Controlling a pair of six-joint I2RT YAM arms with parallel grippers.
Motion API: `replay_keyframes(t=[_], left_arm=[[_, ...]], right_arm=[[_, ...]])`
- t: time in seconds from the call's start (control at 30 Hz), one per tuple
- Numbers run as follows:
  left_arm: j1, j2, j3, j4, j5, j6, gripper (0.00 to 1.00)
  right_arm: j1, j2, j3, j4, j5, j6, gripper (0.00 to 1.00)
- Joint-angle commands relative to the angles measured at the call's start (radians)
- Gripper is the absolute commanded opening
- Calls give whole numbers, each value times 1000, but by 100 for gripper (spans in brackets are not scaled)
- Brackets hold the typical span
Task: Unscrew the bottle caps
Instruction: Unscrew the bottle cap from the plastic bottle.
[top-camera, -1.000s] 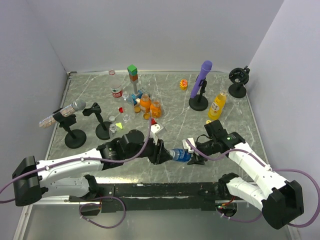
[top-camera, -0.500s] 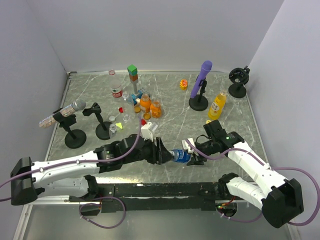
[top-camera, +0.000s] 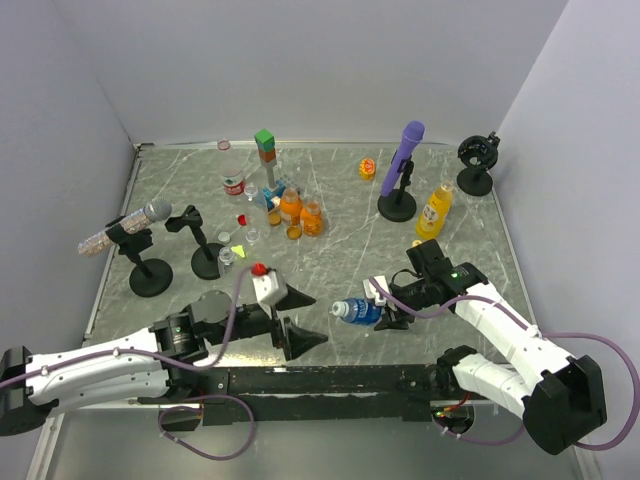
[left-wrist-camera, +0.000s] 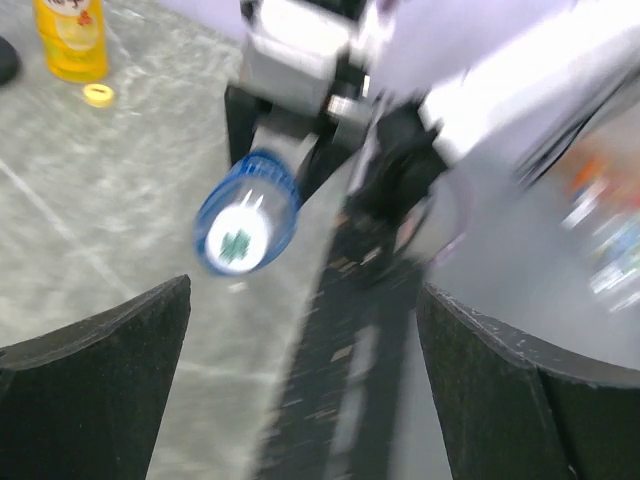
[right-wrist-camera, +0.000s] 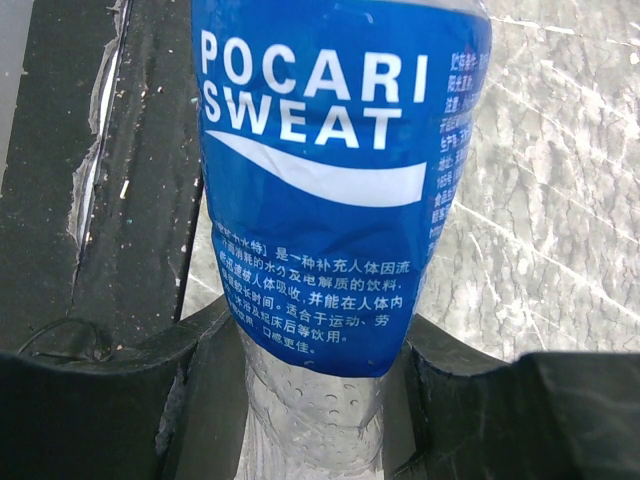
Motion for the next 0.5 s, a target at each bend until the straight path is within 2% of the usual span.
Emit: replay_keyframes(t=[0.0,0.1,0.2,0.47], left_arm=[[-5,27,-18,97,77,446,97],[-5,104,21,97,85,560,97],[2,181,57,106,111,612,99],[31,298,84,165,166,609,82]], right_arm=[[-1,-5,6,10,-27,-25,19],[-1,-5,6,12,-28,-25,19],[-1,-3,4,9,-31,-29,19],[-3,-11,3,9,-33,-29,19]])
